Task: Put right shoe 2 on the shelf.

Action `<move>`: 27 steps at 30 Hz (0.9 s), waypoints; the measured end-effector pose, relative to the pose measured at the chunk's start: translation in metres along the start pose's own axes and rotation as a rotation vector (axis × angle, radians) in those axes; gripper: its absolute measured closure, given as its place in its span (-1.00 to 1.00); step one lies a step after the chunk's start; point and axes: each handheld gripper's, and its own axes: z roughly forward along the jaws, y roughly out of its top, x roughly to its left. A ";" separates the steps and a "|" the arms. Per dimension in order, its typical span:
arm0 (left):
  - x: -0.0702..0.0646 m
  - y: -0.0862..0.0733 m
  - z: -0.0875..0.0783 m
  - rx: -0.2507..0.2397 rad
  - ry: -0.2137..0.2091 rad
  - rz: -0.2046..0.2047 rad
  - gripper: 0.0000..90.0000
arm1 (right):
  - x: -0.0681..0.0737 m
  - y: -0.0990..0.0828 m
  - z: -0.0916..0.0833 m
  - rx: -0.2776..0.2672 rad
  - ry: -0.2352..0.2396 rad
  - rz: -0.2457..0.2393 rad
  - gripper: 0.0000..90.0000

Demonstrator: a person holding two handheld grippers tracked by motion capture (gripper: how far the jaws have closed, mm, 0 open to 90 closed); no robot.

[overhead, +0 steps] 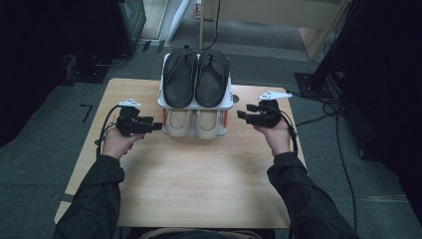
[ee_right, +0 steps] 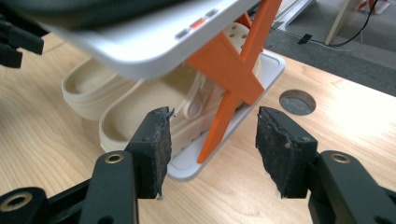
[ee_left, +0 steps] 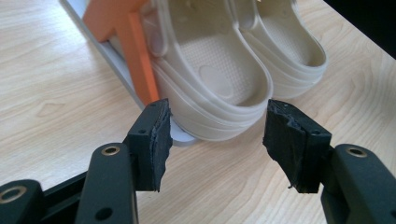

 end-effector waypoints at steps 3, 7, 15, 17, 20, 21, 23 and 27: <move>-0.004 -0.002 0.000 -0.001 -0.005 0.006 -0.09 | 0.001 -0.007 -0.002 0.004 0.005 0.005 0.02; -0.008 -0.004 0.001 -0.002 -0.005 0.012 -0.10 | 0.002 -0.016 -0.001 0.009 0.012 0.017 0.02; -0.016 -0.006 0.005 -0.001 -0.032 0.005 -0.13 | 0.008 -0.033 0.003 0.046 0.031 0.006 0.01; -0.016 -0.006 0.006 -0.001 -0.037 0.001 -0.12 | 0.010 -0.037 0.003 0.052 0.033 0.001 -0.01; -0.019 -0.007 0.007 0.002 -0.038 0.005 -0.13 | 0.012 -0.044 0.003 0.054 0.037 0.006 0.00; -0.020 -0.007 0.007 0.001 -0.036 0.008 -0.13 | 0.012 -0.047 0.003 0.059 0.039 0.008 0.00; -0.022 -0.007 0.007 0.000 -0.037 0.013 -0.14 | 0.014 -0.053 0.002 0.057 0.041 0.009 0.00; -0.024 -0.008 0.009 0.006 -0.034 0.018 -0.17 | 0.016 -0.064 0.001 0.062 0.040 0.009 -0.01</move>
